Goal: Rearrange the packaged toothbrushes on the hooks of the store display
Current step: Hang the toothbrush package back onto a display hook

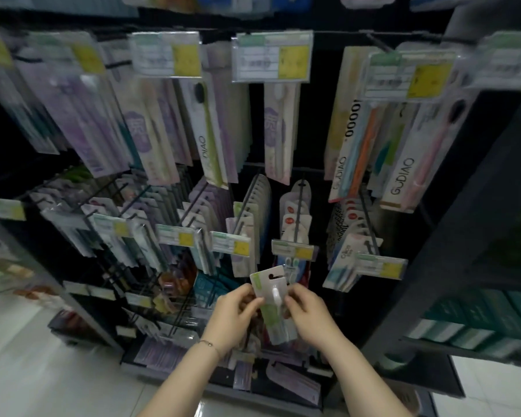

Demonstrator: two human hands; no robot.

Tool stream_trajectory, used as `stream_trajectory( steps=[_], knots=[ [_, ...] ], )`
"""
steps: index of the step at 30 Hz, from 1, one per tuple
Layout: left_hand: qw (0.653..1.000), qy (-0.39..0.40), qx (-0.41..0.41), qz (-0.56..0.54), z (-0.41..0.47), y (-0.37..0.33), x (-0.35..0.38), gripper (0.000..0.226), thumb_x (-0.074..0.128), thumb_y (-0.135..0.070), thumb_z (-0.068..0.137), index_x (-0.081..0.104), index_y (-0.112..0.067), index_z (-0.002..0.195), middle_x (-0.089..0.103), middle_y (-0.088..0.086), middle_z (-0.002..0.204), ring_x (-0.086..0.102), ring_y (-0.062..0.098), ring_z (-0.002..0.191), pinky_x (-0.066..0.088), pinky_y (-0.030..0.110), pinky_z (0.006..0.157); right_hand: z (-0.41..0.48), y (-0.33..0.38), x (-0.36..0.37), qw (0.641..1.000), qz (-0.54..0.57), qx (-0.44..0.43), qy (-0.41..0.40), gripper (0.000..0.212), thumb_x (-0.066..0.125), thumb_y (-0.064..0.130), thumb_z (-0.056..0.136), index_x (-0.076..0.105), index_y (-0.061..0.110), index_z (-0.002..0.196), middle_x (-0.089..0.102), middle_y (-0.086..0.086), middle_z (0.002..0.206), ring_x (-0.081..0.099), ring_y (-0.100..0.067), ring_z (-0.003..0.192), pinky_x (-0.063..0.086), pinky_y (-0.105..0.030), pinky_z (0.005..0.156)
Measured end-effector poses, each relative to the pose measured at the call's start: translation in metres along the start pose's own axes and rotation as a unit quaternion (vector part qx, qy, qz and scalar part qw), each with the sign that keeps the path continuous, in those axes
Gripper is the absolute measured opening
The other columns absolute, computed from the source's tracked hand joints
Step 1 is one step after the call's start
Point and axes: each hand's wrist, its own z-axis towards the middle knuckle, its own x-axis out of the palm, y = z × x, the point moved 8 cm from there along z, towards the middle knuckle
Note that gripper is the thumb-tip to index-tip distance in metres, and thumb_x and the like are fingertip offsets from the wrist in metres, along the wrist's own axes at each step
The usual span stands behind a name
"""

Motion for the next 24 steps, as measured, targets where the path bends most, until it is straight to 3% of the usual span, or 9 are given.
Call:
stream_trajectory(
  steps=[4,9,12,15,19,21,24],
  knots=[
    [0.999,-0.022,0.027,-0.006,-0.006,-0.007,-0.043,0.016,0.063,-0.026,0.097,0.071,-0.030,0.110,0.074,-0.017,0.094,0.069,0.002,0.087,0.059,0.032,0.079,0.003,0.036,0.017,0.999,0.017,-0.039,-0.001,0.023,0.055,0.015,0.097,0.064,0.034,0.089,0.069,0.012,0.085,0.066,-0.007,0.081,0.054,-0.027,0.078],
    [0.996,-0.047,0.077,-0.012,-0.006,-0.030,-0.096,0.009,0.063,-0.022,0.098,0.070,-0.028,0.098,0.071,-0.019,0.089,0.067,-0.001,0.086,0.055,0.022,0.075,0.004,0.091,0.033,0.993,0.064,-0.090,-0.030,0.021,0.056,0.010,0.097,0.067,0.029,0.096,0.069,0.009,0.084,0.066,-0.009,0.078,0.053,-0.024,0.073],
    [0.992,-0.067,0.103,-0.010,-0.004,-0.042,-0.126,0.009,0.061,-0.023,0.098,0.068,-0.023,0.093,0.069,-0.014,0.085,0.066,0.003,0.082,0.056,0.027,0.072,0.005,0.120,0.040,0.987,0.096,-0.113,-0.062,0.019,0.057,0.012,0.098,0.067,0.027,0.101,0.070,0.009,0.088,0.066,-0.009,0.076,0.053,-0.024,0.068],
    [0.989,-0.078,0.122,-0.021,0.002,-0.052,-0.152,0.017,0.060,-0.022,0.099,0.062,-0.031,0.085,0.065,-0.016,0.079,0.063,0.003,0.075,0.050,0.022,0.067,0.008,0.138,0.049,0.986,0.112,-0.101,-0.078,0.014,0.057,0.020,0.099,0.067,0.028,0.104,0.069,0.012,0.085,0.065,-0.008,0.070,0.053,-0.025,0.062],
    [0.985,-0.086,0.140,-0.050,0.013,-0.061,-0.180,0.017,0.059,-0.024,0.100,0.061,-0.023,0.083,0.061,-0.006,0.073,0.062,0.015,0.070,0.052,0.038,0.066,0.013,0.147,0.058,0.985,0.115,-0.079,-0.098,0.013,0.056,0.029,0.099,0.067,0.032,0.106,0.071,0.009,0.093,0.064,-0.013,0.064,0.057,-0.031,0.064],
    [0.983,-0.087,0.148,-0.070,0.018,-0.068,-0.191,0.017,0.058,-0.022,0.100,0.061,-0.022,0.083,0.061,-0.006,0.073,0.062,0.015,0.071,0.052,0.033,0.063,0.015,0.149,0.060,0.984,0.117,-0.069,-0.115,0.014,0.055,0.031,0.100,0.067,0.031,0.105,0.071,0.007,0.095,0.063,-0.012,0.063,0.056,-0.031,0.064],
    [0.978,-0.077,0.161,-0.109,0.025,-0.080,-0.202,0.014,0.058,-0.020,0.100,0.064,-0.017,0.088,0.064,-0.003,0.078,0.064,0.016,0.073,0.054,0.028,0.065,0.017,0.152,0.061,0.981,0.114,-0.060,-0.142,0.016,0.053,0.031,0.101,0.068,0.027,0.100,0.068,0.006,0.082,0.062,-0.013,0.063,0.054,-0.026,0.062]
  ],
)
